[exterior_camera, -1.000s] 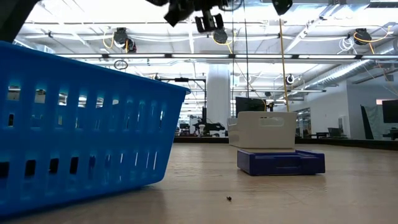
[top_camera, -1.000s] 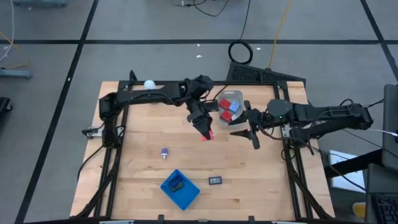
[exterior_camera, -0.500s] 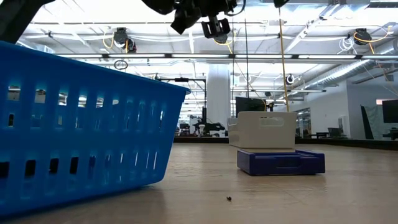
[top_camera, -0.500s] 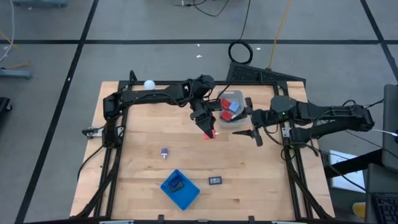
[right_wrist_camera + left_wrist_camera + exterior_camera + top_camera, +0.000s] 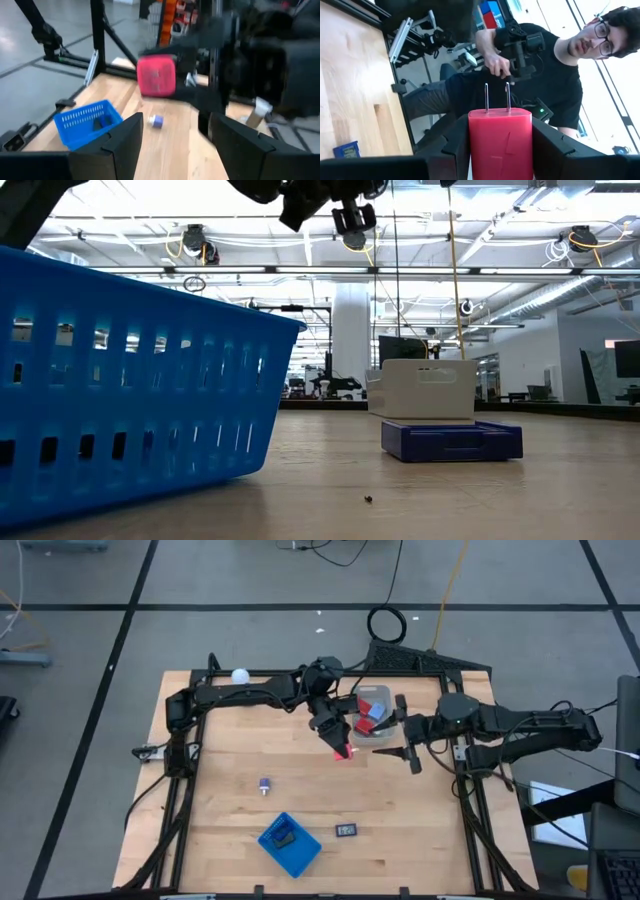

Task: Pick & Place Office items
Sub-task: Put the pink charger adapter into the gray bin

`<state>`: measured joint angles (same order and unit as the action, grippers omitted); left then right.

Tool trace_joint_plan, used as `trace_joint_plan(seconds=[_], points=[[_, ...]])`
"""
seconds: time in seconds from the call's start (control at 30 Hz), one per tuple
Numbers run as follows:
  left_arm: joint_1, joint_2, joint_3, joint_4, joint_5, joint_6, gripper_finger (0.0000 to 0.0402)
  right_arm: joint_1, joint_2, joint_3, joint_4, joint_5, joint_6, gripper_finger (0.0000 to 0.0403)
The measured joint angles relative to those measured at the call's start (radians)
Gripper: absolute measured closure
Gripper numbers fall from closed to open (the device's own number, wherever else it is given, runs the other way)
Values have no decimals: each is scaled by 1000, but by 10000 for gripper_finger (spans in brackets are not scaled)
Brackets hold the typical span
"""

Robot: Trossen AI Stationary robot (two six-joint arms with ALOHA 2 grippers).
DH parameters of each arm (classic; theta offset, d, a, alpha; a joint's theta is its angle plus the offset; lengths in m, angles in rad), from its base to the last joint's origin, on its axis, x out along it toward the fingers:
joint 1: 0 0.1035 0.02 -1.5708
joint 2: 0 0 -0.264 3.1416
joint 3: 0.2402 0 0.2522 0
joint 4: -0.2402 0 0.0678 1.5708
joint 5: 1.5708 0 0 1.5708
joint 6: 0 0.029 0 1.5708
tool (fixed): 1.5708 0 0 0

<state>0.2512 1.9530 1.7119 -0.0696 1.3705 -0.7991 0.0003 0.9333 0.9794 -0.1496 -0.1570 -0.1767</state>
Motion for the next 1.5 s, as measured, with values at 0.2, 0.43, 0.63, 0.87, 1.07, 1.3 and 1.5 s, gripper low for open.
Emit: trace_joint_plan(seconds=[0.2, 0.43, 0.63, 0.87, 1.07, 1.3, 1.5], points=[[0, 0, 0, 21, -41, 8, 253, 2, 0, 0, 48, -4, -13, 180], [-7, 0, 0, 26, -87, 30, 253, 2, 34, 0, 69, -84, 52, 173], [-18, 0, 0, 29, -116, 63, 253, 1, 64, 0, 79, -84, 49, 171], [-26, 0, 0, 30, -127, 74, 253, 2, 79, 0, 117, -120, 48, 157], [-28, 0, 0, 35, -142, 73, 253, 2, 79, 0, 153, -135, 58, 147], [-29, 61, 1, 250, -138, -74, 253, 2, 111, 0, 185, -134, 52, 147], [-29, 90, 1, 378, -120, -180, 253, 15, 138, 0, 179, -133, 59, 147]])
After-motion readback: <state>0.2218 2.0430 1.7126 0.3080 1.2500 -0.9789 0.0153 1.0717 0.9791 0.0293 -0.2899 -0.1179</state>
